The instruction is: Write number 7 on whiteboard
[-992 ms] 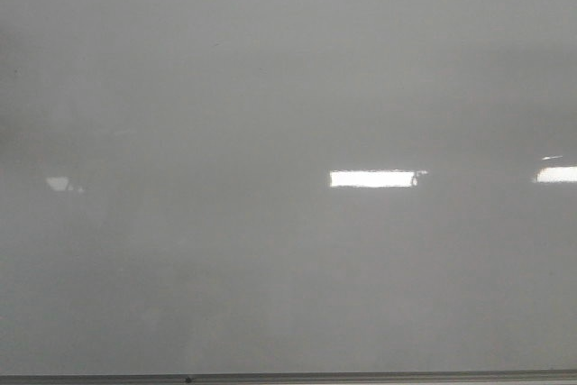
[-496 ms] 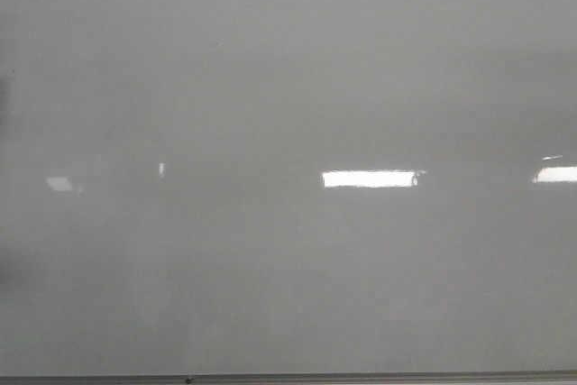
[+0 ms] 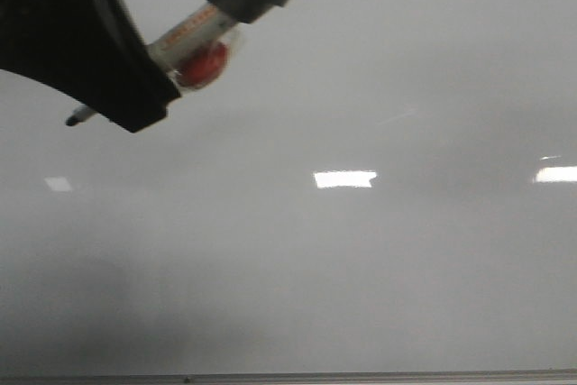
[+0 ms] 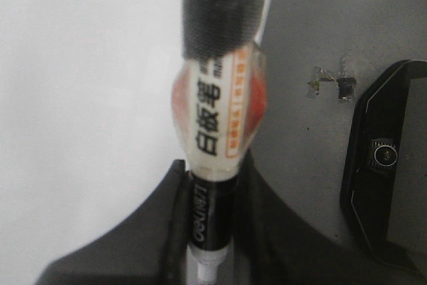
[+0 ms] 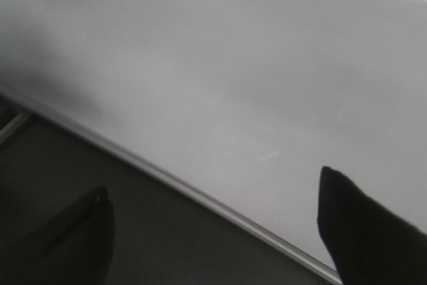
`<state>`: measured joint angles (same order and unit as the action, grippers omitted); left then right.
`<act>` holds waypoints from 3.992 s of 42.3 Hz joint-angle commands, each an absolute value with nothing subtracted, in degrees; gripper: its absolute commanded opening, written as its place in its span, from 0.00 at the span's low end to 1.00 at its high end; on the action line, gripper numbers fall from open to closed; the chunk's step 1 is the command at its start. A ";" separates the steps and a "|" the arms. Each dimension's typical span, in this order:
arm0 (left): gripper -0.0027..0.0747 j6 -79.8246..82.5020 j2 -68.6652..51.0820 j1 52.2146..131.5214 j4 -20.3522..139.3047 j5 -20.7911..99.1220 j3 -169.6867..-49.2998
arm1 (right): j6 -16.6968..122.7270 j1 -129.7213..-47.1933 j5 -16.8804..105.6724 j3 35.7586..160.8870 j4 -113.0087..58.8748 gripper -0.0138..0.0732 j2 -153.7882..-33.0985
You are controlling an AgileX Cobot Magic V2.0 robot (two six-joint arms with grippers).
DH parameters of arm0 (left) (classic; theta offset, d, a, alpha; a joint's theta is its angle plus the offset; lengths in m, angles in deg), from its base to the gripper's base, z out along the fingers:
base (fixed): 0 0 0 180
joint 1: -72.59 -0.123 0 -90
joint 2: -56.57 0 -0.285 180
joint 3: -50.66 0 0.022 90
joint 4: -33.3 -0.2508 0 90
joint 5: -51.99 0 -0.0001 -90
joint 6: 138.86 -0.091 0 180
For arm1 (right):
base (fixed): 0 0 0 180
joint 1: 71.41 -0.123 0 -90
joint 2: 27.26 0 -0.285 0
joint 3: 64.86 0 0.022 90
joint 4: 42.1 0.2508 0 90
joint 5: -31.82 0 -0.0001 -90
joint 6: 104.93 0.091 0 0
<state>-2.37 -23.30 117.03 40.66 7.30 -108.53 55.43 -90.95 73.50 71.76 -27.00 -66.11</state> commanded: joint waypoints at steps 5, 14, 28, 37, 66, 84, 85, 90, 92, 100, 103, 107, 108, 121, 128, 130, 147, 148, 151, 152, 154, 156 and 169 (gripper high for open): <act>0.02 -5.24 -21.51 125.74 41.04 13.23 -110.48 | 43.09 -102.52 75.21 79.26 -15.84 0.89 -73.28; 0.02 -5.24 -21.51 131.12 41.04 14.92 -110.48 | 42.57 -110.21 74.47 84.32 -15.52 0.89 -81.56; 0.02 -5.24 -21.51 131.23 41.43 15.95 -110.48 | 41.03 -117.60 69.85 88.50 -15.47 0.89 -90.93; 0.02 -5.24 -21.51 131.23 41.43 16.35 -110.48 | 41.03 -117.84 70.86 88.95 -15.27 0.71 -91.66; 0.63 -4.63 -21.51 131.23 41.53 20.17 -110.48 | 41.03 -117.84 70.40 88.95 -13.76 0.09 -91.66; 0.62 1.84 -13.53 129.71 41.70 17.42 -110.48 | 41.03 -115.99 69.84 88.95 -13.86 0.09 -91.66; 0.61 2.16 -12.03 129.33 41.70 16.42 -110.48 | 41.03 -115.56 69.84 88.95 -13.86 0.09 -91.66; 0.59 2.96 -5.80 127.45 41.70 12.84 -110.08 | 41.03 -113.69 69.84 88.95 -13.86 0.09 -91.66; 0.58 3.76 -2.88 126.52 41.70 12.26 -109.40 | 41.03 -113.50 69.89 88.95 -13.86 0.09 -91.66; 0.29 5.70 7.53 122.66 41.70 9.92 -104.97 | 41.03 -113.50 69.89 88.95 -13.86 0.09 -91.66; 0.13 5.70 11.07 121.60 41.70 8.88 -103.29 | 41.03 -113.50 69.89 88.95 -13.86 0.09 -91.66; 0.01 5.81 15.21 121.22 41.70 7.61 -101.62 | 41.03 -113.50 69.89 88.95 -13.86 0.09 -91.66; 0.01 5.80 16.17 121.22 41.70 7.48 -101.12 | 41.03 -113.50 69.89 88.95 -13.86 0.09 -91.66; 0.01 5.80 19.31 121.22 41.70 7.51 -99.07 | 41.26 -113.48 60.37 88.97 -13.86 0.09 -93.44; 0.01 5.80 19.31 121.22 41.70 7.51 -99.07 | 41.26 -113.37 45.75 91.62 -13.86 0.09 -100.77; 0.01 5.80 19.31 121.22 41.70 7.51 -99.07 | 41.26 -113.37 44.83 94.07 -13.86 0.09 -103.90; 0.01 5.80 19.31 121.22 41.70 7.31 -99.07 | 42.03 -108.16 54.38 114.39 -13.86 0.09 -127.11; 0.01 5.80 19.31 121.22 41.70 7.27 -99.07 | 42.03 -107.72 54.76 115.06 -13.86 0.09 -127.70; 0.01 5.80 19.31 121.22 41.70 7.27 -99.07 | 42.03 -106.98 55.28 116.48 -13.86 0.09 -129.50; 0.01 5.80 19.31 121.22 41.70 7.27 -99.07 | 42.03 -106.73 55.41 116.76 -13.86 0.09 -129.97; 0.01 5.80 19.31 121.22 41.70 7.18 -99.07 | 42.03 -106.63 55.54 117.23 -13.86 0.09 -130.74; 0.01 5.80 19.31 121.22 41.70 7.18 -99.07 | 42.03 -106.55 55.82 117.65 -13.86 0.09 -131.33; 0.01 5.80 19.31 121.22 41.70 7.18 -99.07 | 42.08 -106.45 55.92 117.73 -13.86 0.09 -132.17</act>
<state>5.30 19.54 121.27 40.81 3.17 -97.66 42.06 -106.84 58.30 115.78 -14.64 -134.36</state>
